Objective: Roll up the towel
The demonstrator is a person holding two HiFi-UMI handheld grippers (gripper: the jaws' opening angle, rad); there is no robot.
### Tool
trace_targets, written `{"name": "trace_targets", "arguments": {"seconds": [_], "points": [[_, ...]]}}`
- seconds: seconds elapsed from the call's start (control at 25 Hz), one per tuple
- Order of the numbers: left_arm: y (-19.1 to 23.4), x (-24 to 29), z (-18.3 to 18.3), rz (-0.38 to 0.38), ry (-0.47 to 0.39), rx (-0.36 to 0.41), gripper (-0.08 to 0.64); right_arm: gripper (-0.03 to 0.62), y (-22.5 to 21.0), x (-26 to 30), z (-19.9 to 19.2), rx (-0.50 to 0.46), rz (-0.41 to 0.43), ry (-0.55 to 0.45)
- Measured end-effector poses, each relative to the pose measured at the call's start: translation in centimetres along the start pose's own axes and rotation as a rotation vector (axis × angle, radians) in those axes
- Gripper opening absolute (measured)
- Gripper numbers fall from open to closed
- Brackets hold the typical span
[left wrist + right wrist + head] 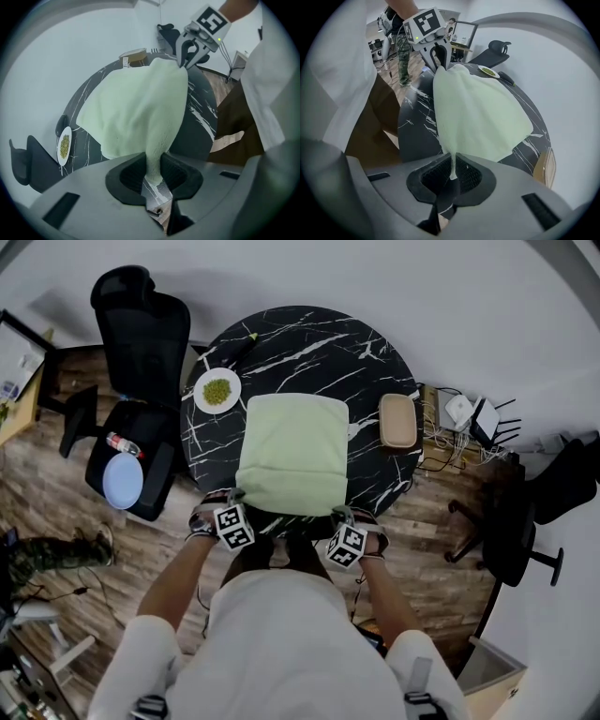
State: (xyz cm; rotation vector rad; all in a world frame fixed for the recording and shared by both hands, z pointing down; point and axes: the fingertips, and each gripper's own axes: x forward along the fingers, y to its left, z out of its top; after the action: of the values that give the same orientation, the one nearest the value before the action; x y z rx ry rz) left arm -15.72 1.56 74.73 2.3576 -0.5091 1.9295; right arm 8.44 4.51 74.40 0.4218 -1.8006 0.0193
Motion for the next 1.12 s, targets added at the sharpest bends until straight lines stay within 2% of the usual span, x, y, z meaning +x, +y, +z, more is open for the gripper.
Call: {"name": "trace_targets", "arguments": {"seconds": [0.08,0.36,0.56,0.68,0.84,1.0,1.12], "points": [[-0.3,-0.4,0.0,-0.019,-0.001,-0.004,0.052,0.015,0.2,-0.4,-0.1,0.021,0.012,0.005],[-4.3,-3.3,-0.8,-0.116,-0.028,0.011,0.044,0.012,4.2,-3.8,-0.7,0.091,0.134,-0.003],[-7.6,-5.8,-2.0,-0.22,-0.029,-0.072,0.044,0.012,7.7,-7.0,-0.4,0.158,0.244,-0.008],[-8.4,-7.0,-2.3,-0.244,-0.023,-0.061,0.044,0.012,8.1,-8.4,0.0,0.171,0.27,-0.016],[-6.7,-8.0,-1.5,-0.21,-0.025,-0.033,0.046,0.013,6.1,-9.6,0.9,0.182,0.237,-0.041],[-2.6,-8.8,0.1,-0.128,-0.061,-0.05,0.051,0.014,1.3,-10.9,2.5,0.211,0.126,-0.093],[0.2,-8.2,1.0,-0.097,-0.074,-0.071,0.052,0.014,-2.4,-10.6,3.2,0.225,0.056,-0.109]]}}
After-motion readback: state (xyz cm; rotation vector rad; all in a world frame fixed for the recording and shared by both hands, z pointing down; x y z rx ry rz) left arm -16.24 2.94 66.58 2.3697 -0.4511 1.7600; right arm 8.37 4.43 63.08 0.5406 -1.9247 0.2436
